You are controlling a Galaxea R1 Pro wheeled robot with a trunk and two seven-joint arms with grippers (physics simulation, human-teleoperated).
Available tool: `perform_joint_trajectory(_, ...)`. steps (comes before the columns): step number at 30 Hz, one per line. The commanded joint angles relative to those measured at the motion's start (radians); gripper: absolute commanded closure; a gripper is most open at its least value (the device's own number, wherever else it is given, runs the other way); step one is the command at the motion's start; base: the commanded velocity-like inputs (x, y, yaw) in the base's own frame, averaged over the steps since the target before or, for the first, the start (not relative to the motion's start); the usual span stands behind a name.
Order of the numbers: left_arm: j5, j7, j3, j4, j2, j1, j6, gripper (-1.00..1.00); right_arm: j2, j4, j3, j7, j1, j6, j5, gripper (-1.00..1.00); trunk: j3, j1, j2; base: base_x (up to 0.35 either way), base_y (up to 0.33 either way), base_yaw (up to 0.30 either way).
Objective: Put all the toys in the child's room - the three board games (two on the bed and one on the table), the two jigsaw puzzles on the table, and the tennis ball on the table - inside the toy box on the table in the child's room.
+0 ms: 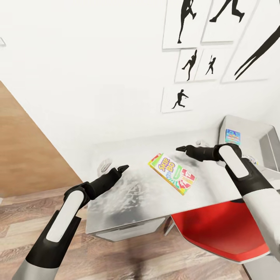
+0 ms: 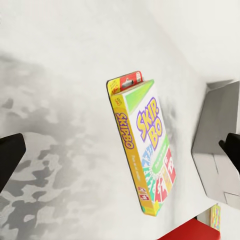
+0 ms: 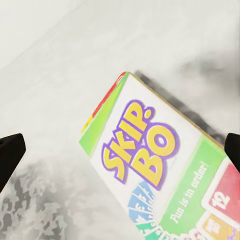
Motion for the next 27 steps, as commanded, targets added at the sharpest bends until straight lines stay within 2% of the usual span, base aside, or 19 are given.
perform_joint_trajectory(1, 0.011, 0.010, -0.001, -0.002, 0.001, -0.001, -0.001, -1.00, -0.001, 0.000, 0.003, -0.010, -0.001, 0.000, -0.011, -1.00, -0.002, 0.001, -0.002, 0.000, 0.000, 0.000)
perform_joint_trajectory(13, 0.011, 0.010, -0.002, -0.002, 0.001, -0.001, -0.001, -1.00, 0.002, 0.098, 0.007, -0.006, -0.032, -0.006, -0.005, -1.00, -0.002, 0.001, -0.002, 0.000, 0.000, 0.000)
perform_joint_trajectory(27, 0.011, 0.010, -0.002, -0.002, 0.001, -0.001, -0.001, -1.00, 0.004, 0.192, 0.014, 0.002, -0.023, -0.052, -0.006, -1.00, -0.002, 0.001, -0.002, 0.000, 0.000, 0.000)
